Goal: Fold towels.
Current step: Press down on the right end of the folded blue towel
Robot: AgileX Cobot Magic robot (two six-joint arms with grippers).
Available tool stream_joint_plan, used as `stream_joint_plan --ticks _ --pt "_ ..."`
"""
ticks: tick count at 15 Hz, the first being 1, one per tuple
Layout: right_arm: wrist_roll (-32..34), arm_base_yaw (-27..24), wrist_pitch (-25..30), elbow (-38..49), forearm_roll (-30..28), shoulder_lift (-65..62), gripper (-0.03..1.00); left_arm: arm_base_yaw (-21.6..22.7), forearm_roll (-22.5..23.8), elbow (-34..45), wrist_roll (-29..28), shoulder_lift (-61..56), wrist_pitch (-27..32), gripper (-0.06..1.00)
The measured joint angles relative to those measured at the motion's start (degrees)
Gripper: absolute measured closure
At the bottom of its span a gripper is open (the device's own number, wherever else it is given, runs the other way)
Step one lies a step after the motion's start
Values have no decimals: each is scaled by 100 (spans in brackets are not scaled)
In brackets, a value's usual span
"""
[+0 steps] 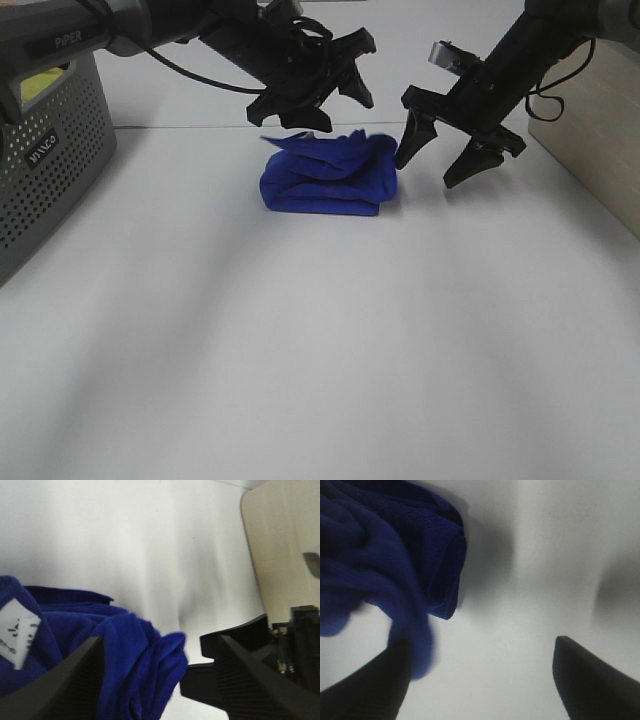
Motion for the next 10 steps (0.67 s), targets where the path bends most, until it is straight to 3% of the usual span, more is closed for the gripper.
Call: stream_joint_plan --ticks 5,8,10 --pt "-74 0 34 0 241 -304 23 229 -132 0 636 -132 -218 30" --pt "-435 103 206 0 1192 -498 23 745 -103 -11 831 -521 -229 30" --pt "-751 533 206 0 1473 -498 23 1066 -97 -29 854 -682 -183 30"
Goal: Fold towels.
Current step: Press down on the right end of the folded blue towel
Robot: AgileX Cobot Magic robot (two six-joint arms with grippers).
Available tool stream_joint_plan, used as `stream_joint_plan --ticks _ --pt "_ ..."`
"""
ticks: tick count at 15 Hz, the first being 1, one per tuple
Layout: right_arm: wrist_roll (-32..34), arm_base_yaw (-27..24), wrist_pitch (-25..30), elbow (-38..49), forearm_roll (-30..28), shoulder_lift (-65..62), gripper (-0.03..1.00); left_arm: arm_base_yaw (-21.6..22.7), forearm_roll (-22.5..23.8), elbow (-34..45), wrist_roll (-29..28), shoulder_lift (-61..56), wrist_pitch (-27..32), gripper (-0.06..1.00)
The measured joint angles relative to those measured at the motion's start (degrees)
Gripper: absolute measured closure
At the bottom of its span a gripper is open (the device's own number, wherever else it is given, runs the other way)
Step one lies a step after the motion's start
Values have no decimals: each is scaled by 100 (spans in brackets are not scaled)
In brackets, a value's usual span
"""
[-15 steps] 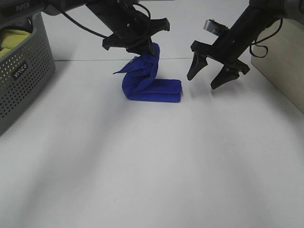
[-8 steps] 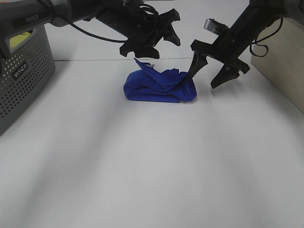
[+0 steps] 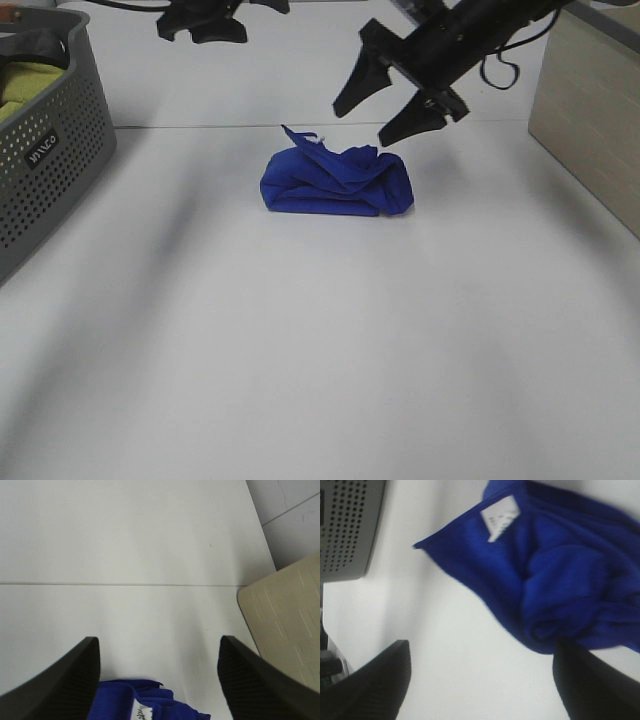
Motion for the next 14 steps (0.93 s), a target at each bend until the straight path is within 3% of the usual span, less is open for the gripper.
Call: stream_joint_plan --ticks 2,6,11,14 --pt "-155 521 -34 0 17 0 23 281 6 0 11 -57 206 30" --pt "-189 1318 -1054 0 -178 40 23 602 6 0 17 -69 647 30" --pt "-195 1392 -2108 0 -309 470 23 733 17 0 29 -69 745 30" --pt "338 1261 -2189 0 -865 544 23 733 17 0 57 -80 745 30"
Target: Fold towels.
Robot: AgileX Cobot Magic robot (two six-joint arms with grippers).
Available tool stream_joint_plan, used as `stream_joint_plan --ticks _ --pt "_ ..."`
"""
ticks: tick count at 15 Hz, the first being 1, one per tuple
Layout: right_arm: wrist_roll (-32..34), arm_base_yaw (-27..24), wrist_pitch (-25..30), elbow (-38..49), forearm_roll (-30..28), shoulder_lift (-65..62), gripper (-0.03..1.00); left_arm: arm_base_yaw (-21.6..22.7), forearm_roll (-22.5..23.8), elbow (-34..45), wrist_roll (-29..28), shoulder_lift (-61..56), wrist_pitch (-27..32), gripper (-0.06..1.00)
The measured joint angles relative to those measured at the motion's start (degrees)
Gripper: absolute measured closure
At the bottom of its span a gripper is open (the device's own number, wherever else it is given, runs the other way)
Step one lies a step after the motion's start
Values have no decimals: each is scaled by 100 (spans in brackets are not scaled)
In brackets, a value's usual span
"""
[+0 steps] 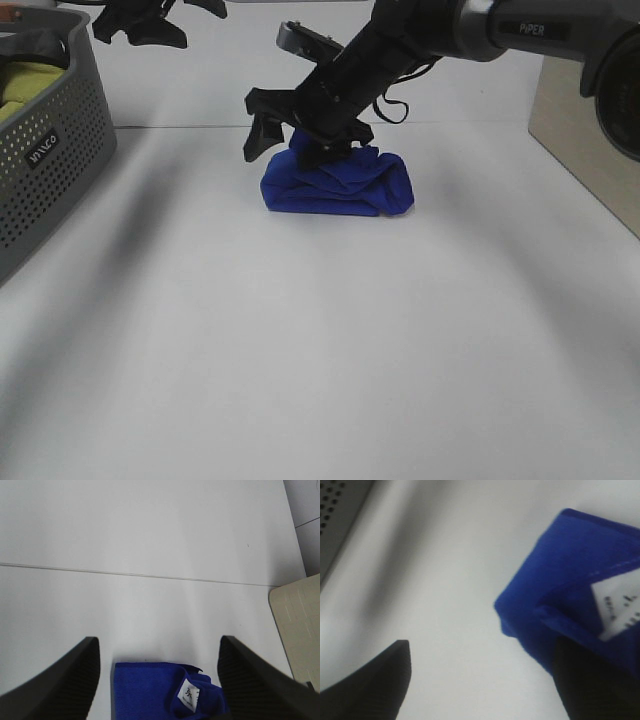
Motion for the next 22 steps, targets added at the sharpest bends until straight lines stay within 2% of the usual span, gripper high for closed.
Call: stream_joint_plan --ticks 3,13,22 --pt "458 -350 103 0 -441 17 23 0 0 0 23 -6 0 30" --pt "710 -928 510 0 -985 17 23 0 0 0 132 -6 0 30" --pt "980 -991 865 0 -2447 17 23 0 46 0 172 -6 0 30"
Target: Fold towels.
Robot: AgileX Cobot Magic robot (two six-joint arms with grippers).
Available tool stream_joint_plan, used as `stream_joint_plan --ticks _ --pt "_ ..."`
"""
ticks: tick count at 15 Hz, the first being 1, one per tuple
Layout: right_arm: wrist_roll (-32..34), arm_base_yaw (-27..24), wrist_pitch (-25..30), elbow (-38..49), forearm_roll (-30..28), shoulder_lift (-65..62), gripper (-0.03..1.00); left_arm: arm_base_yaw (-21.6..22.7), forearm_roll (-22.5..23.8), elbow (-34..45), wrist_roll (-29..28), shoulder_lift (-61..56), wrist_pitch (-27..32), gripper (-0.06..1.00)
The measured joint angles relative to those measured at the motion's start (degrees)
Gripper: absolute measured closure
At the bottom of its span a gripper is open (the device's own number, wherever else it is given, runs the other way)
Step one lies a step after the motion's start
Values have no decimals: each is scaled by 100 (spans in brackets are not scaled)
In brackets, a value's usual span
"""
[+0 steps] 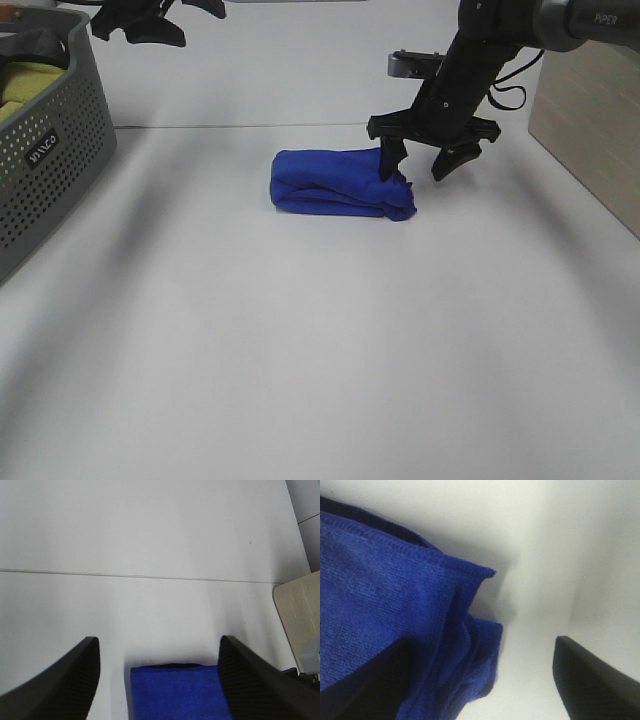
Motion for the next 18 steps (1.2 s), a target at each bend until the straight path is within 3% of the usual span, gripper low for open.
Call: stream_joint_plan --ticks 3,6,10,12,14,18 --pt "149 0 138 0 -189 -46 23 0 23 0 0 0 46 30" --pt "166 0 498 0 -29 -476 23 0 321 0 246 -63 539 30" --pt "166 0 1255 0 160 -831 23 0 1049 0 344 -281 1438 30" --pt "172 0 1341 46 298 -934 23 -29 1650 0 344 -693 2057 30" --pt "178 0 1369 258 350 -1272 23 -92 1942 69 344 -1071 2074 30" --pt "178 0 1381 1163 252 -2263 23 -264 2441 1318 338 -2257 2074 30"
